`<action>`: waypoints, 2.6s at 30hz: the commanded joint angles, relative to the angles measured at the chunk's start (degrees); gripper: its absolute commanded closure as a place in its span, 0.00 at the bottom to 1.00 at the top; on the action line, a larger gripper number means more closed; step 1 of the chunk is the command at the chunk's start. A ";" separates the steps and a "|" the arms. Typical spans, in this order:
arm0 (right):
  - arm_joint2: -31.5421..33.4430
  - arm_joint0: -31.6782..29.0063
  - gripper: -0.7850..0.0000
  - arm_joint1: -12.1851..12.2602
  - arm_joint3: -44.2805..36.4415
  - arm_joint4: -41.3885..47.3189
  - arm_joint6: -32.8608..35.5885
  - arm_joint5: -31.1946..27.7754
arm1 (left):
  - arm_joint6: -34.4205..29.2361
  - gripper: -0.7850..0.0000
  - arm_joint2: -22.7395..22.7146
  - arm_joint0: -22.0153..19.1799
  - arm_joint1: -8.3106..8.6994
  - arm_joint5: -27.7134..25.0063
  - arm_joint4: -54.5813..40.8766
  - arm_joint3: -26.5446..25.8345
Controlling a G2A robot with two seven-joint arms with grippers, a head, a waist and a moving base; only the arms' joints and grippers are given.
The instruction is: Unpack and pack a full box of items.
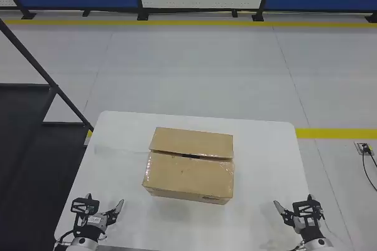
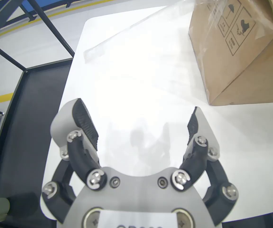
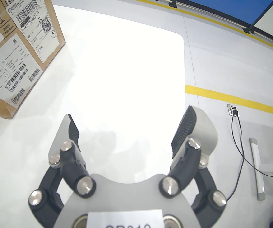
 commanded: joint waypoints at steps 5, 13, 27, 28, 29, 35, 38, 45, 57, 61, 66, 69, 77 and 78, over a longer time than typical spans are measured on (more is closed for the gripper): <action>0.00 0.00 0.00 0.00 0.00 0.00 0.00 0.00 | 0.00 0.00 0.00 0.00 0.00 0.00 0.00 0.00; -0.07 0.11 0.00 -0.02 -0.11 0.19 -0.06 -0.16 | -0.42 0.00 -0.13 -0.16 -0.02 -0.58 -0.86 0.62; 2.28 3.94 0.00 0.16 -12.57 34.58 23.01 -14.57 | -0.38 0.00 -0.90 -8.23 -0.31 -5.27 -6.67 1.88; 2.28 3.94 0.00 0.16 -12.57 34.58 23.01 -14.57 | -0.74 0.00 -0.98 -8.29 -0.30 -5.66 -7.05 1.83; 2.28 3.94 0.00 0.16 -12.57 34.58 23.01 -14.57 | -0.74 0.00 -0.98 -8.29 -0.30 -5.66 -7.05 1.83; 2.28 3.94 0.00 0.16 -12.57 34.58 23.01 -14.57 | -0.74 0.00 -0.98 -8.29 -0.30 -5.66 -7.05 1.83; 2.45 4.36 0.00 0.08 -11.40 37.48 22.17 -14.87 | -1.54 0.00 0.15 -9.90 -0.50 -3.59 -6.24 3.19; 1.50 12.36 0.00 0.43 -4.33 56.42 32.06 -22.38 | -2.10 0.00 6.47 -17.33 -1.27 -2.47 -3.17 7.87; -1.61 22.87 0.00 1.17 5.52 65.99 42.49 -26.01 | -0.28 0.00 12.60 -19.98 -2.32 -1.79 -0.51 11.70; -2.82 24.77 0.00 1.26 7.21 66.78 43.14 -25.67 | 0.10 0.00 12.24 -18.85 -2.34 -2.56 -1.09 10.71; -5.47 27.84 0.00 1.27 9.28 69.52 45.92 -25.86 | 0.36 0.00 11.75 -17.70 -2.30 -3.19 -0.56 9.84; -7.22 29.93 0.00 1.16 10.53 71.20 46.43 -25.37 | 0.59 0.00 11.31 -17.18 -2.31 -3.62 -1.23 9.35; -11.44 36.66 0.00 0.75 16.03 76.46 48.37 -23.73 | 1.62 0.00 6.97 -15.34 -2.21 -3.08 -5.88 7.81; -11.76 37.34 0.00 0.70 16.72 76.84 48.21 -23.31 | 1.67 0.00 6.46 -15.07 -2.20 -2.99 -6.42 7.56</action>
